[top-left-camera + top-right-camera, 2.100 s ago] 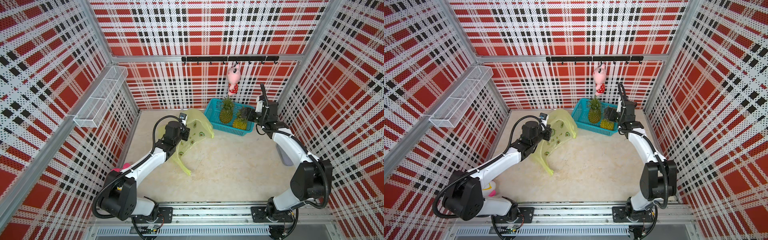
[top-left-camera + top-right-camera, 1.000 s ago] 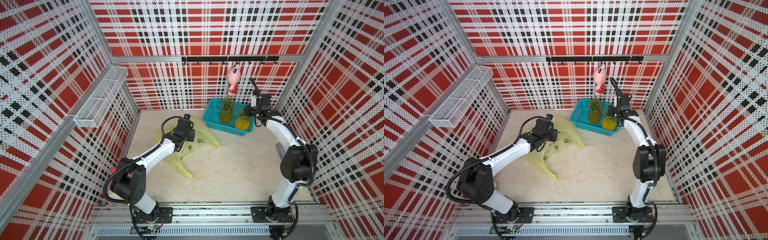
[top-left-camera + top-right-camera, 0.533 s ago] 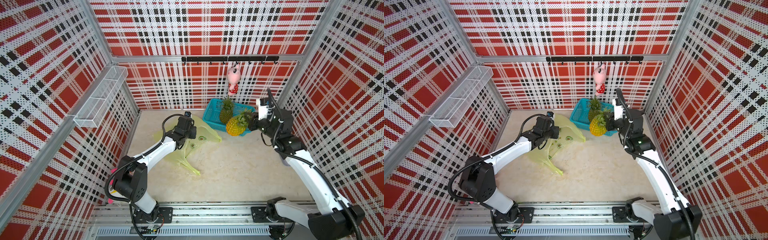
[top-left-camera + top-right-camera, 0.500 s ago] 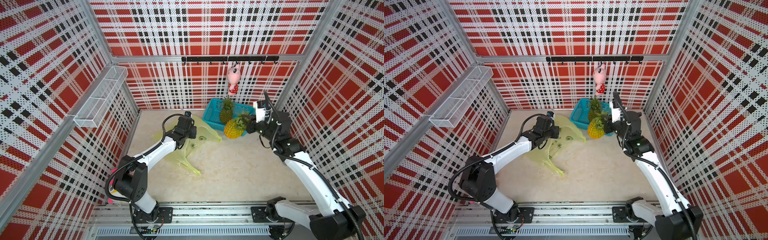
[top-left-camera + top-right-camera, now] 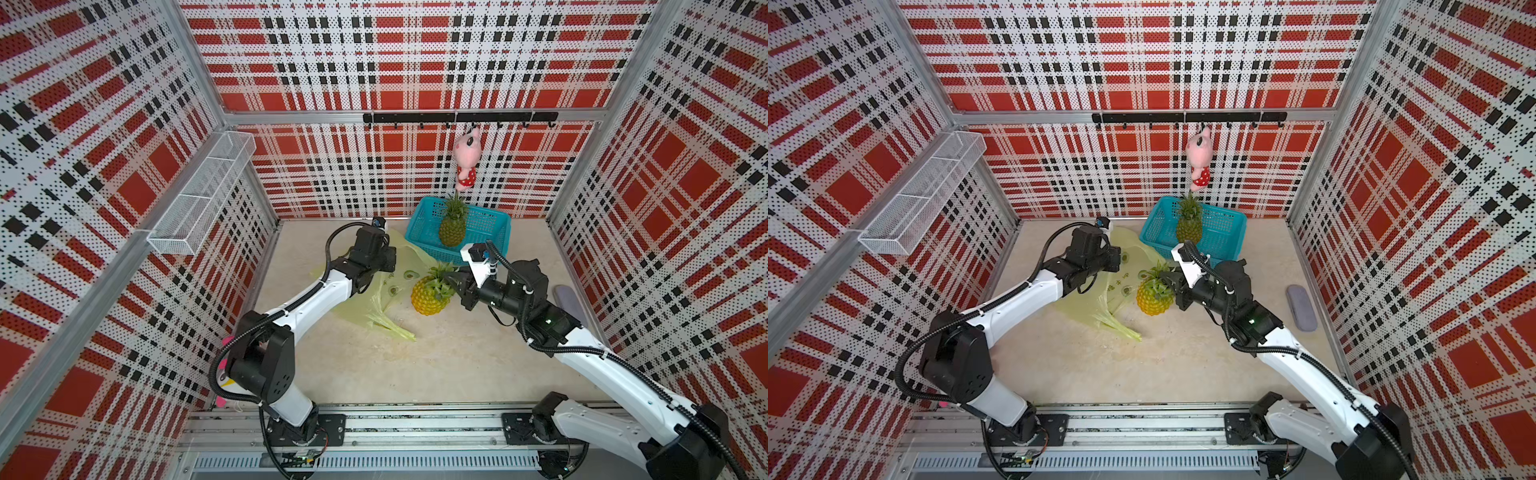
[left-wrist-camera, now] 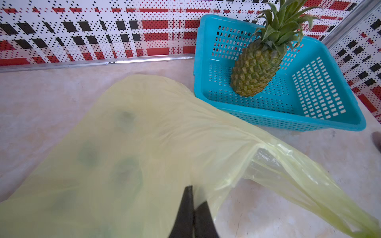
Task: Place the pineapple into a plastic bag & tie a knot
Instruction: Place the pineapple in the plastic bag.
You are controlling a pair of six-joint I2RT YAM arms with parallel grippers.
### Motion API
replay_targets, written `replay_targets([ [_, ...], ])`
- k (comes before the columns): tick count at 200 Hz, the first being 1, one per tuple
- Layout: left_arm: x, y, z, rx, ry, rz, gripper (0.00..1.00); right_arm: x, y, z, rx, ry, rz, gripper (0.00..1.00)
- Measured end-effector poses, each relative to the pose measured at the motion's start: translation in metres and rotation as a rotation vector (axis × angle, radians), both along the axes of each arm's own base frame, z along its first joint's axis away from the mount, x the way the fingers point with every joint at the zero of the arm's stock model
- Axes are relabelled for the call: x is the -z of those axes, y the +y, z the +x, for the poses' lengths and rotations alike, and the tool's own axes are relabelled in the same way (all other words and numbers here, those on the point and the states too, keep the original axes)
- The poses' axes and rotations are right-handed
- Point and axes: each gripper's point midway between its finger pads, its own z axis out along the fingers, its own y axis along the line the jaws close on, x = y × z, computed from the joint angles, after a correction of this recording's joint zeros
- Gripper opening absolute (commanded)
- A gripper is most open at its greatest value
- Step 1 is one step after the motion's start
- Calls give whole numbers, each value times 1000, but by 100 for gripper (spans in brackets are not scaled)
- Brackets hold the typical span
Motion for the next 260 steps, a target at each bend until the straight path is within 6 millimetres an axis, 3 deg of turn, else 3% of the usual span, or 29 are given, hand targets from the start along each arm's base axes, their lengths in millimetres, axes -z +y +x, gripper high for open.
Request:
replay_targets([
  [24,0,-3,-1,15,5,-9,0,-13,7,19,37,-70,77,0],
  [45,-2,-7,-4,38,10,-25,0,-11,15,36,58,-106,120,0],
  [72,-17,-11,-8,65,-8,-54,0,11,26,58,76,-115,130,0],
  [115,-38,-8,-17,92,-36,-70,0,46,33,76,103,-115,101,0],
  [185,-31,-14,-24,189,-32,-17,0,93,59,107,78,-91,-9,0],
  [245,-17,-19,-26,257,-13,16,0,96,76,119,34,-83,2,0],
  [260,-16,-17,-25,262,-13,20,0,104,78,124,40,-71,-10,9],
])
